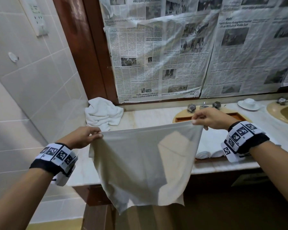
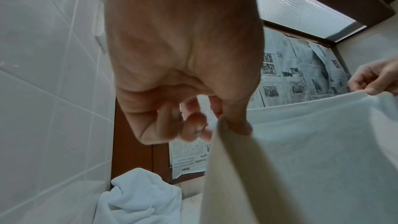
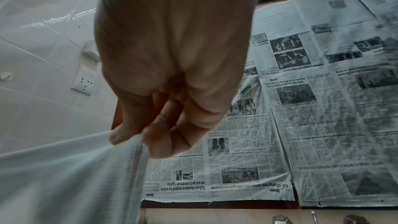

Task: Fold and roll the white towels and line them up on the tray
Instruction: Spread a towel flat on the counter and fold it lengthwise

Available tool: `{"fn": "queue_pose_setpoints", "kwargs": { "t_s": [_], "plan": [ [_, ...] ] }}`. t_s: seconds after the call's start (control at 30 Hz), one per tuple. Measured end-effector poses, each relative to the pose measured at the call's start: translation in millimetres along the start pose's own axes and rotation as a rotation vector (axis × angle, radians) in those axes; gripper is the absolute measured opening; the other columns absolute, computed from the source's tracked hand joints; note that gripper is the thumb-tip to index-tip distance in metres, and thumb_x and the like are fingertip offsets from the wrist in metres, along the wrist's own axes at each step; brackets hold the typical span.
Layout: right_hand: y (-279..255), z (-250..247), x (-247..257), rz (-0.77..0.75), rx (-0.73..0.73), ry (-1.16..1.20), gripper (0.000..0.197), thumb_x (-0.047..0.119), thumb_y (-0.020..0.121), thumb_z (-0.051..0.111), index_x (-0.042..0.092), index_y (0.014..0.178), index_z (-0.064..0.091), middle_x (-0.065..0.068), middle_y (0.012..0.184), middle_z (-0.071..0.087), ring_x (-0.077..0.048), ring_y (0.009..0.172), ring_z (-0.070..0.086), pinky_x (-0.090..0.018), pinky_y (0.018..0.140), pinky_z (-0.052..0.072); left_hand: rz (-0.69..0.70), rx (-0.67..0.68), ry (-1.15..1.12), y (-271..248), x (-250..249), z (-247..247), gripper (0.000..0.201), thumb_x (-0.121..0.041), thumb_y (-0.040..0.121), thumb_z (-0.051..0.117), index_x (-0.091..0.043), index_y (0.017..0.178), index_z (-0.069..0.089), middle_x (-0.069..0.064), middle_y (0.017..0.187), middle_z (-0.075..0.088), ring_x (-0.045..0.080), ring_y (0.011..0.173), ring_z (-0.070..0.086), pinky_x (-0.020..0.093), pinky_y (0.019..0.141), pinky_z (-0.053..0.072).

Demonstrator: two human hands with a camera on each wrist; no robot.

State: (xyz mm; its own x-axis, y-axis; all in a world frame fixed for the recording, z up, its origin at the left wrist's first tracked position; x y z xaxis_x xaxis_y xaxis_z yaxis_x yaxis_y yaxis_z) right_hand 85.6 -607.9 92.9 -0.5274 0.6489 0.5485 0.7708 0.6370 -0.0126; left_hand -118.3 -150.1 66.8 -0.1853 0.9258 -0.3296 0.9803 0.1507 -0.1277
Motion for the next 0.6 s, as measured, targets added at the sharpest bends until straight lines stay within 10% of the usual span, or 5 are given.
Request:
{"fn": "queue_pose_setpoints", "kwargs": {
  "t_s": [0.2,0.37,0.6],
  "plan": [
    [4.7,-9.4,15.8,0.072,0.0,0.077,0.014,0.015,0.099,0.059,0.001,0.099,0.059,-0.013,0.079,0.066,-0.027,0.065,0.066,-0.011,0.039,0.04,-0.127,-0.022,-0.367,4.9,-11.3,-8.5,0.021,-0.035,0.104,0.048,-0.018,0.095,0.054,0.01,0.085,0.062,0.023,0.064,0.073,0.025,0.045,0.047],
    [16.0,-16.1,7.1,0.064,-0.024,0.154,0.016,0.016,0.094,0.066,0.001,0.096,0.063,-0.016,0.074,0.067,-0.029,0.066,0.068,-0.045,0.074,0.058,-0.014,-0.129,-0.314,13.1,-6.5,-23.0,0.018,-0.029,0.099,0.06,-0.012,0.094,0.062,0.012,0.079,0.063,0.018,0.054,0.067,0.026,0.047,0.051],
    [19.0,-13.4,3.0,0.045,-0.072,0.267,0.007,0.009,0.093,0.067,0.003,0.092,0.066,-0.016,0.08,0.065,-0.02,0.066,0.062,-0.039,0.073,0.057,-0.05,-0.22,-0.277,15.1,3.1,-26.8,0.018,-0.024,0.089,0.075,-0.009,0.085,0.066,0.006,0.069,0.067,0.012,0.045,0.064,0.018,0.046,0.048]
  ]
}}
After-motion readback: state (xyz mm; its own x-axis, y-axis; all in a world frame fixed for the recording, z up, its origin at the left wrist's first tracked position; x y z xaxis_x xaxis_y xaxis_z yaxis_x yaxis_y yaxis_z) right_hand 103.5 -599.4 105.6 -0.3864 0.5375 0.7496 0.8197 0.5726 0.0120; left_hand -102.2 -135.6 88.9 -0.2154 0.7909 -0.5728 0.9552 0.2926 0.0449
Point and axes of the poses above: each hand's wrist, its own y-axis towards the middle knuckle, its own z-axis out of the palm, x = y × z, the point moved 2 cm from there along y, towards the middle knuckle
